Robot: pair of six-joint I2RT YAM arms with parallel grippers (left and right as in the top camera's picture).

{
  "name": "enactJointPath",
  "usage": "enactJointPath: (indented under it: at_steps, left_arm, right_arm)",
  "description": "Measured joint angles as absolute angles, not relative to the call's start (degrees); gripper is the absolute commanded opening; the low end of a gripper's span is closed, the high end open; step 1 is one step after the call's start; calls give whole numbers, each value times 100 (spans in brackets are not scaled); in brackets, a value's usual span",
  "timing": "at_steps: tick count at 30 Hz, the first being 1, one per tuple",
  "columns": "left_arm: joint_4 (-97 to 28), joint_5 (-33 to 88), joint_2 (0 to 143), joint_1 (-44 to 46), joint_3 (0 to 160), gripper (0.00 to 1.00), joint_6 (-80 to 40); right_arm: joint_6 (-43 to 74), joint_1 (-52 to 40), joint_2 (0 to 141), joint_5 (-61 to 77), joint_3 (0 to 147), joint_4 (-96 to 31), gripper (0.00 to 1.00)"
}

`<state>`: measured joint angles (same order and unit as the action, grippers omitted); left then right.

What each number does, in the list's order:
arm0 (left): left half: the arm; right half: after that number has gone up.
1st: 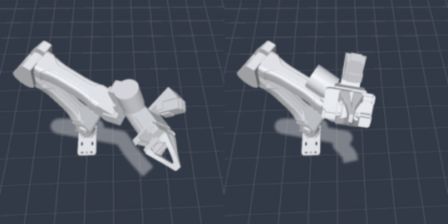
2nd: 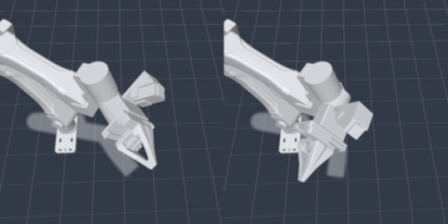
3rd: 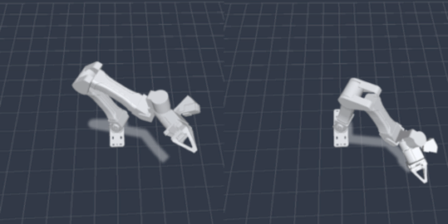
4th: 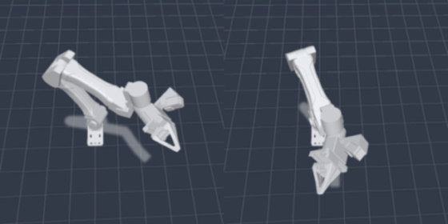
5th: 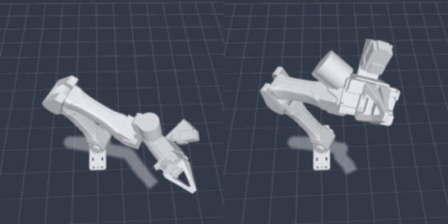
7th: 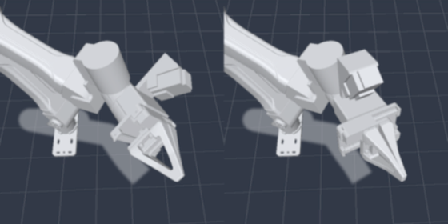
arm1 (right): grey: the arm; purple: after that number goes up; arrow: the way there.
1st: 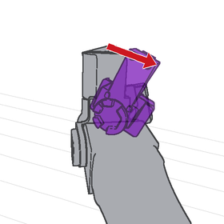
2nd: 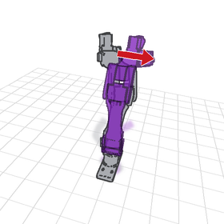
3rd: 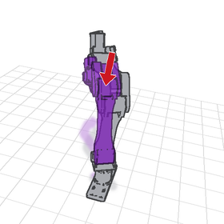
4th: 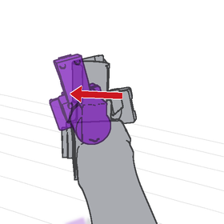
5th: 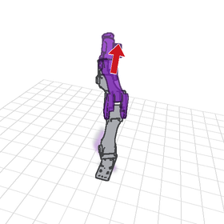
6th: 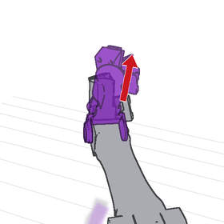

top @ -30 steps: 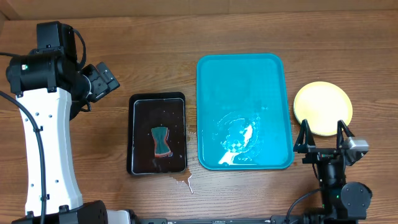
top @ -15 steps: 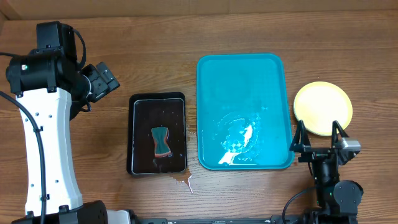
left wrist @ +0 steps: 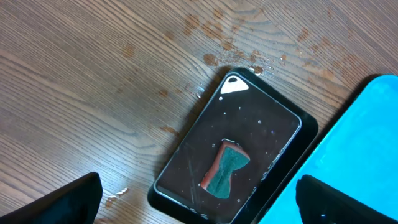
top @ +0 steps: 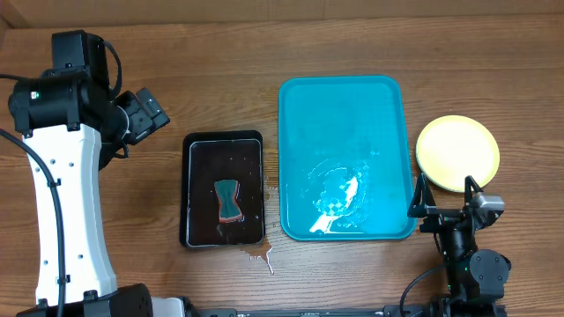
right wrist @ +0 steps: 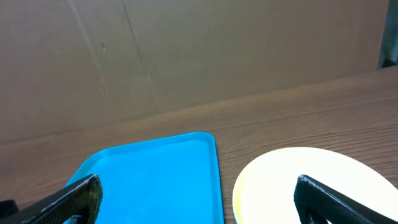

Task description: Clean dirty plates on tray and stack at the side

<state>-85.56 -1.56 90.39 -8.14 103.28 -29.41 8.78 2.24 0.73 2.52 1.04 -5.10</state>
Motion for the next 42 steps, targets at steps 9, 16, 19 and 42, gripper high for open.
enactJointPath:
  at_steps: [9,16,19,42]
  left_arm:
    - [-8556,-156,9039,-812,10328,100,-2941]
    - [-8143,-550,8733,-307,10313,100,-2934]
    - [-7212,-845,8103,294,10147,100,-2731]
    - [-2040,-163,2053,336,3288,100,-1299]
  right_arm:
    - [878,224,73,250,104,-508,100]
    - [878,224,73,250,104,-508,100]
    - [875,224,73,248,104,-508,100]
    - [878,224,78,248,104,-502,100]
